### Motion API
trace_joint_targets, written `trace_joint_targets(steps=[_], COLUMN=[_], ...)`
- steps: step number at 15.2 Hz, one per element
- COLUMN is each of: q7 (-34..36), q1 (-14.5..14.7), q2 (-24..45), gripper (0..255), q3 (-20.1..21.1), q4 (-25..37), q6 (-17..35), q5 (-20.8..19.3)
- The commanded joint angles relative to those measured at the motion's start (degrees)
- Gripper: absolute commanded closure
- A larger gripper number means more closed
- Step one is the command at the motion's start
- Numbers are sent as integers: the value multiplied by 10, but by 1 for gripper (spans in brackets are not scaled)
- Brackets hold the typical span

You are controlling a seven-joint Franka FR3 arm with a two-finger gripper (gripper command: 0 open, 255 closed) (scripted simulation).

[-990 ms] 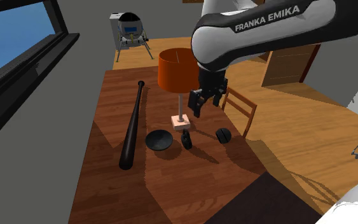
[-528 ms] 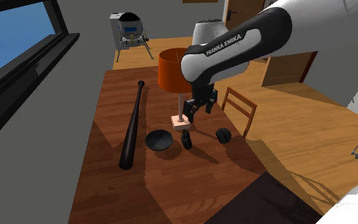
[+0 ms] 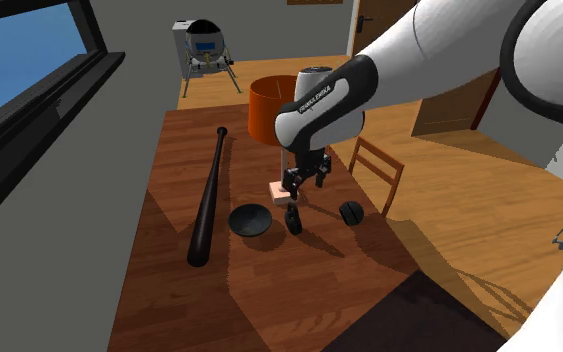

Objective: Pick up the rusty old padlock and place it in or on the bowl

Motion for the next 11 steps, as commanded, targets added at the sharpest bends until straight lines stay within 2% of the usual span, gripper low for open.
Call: trace_joint_targets(steps=[1,11], q7=[-5,-22], q1=[-4,-33], q2=[49,273], gripper=[0,0], q3=[-1,1], q4=[29,207], q6=[15,42], q5=[7,37])
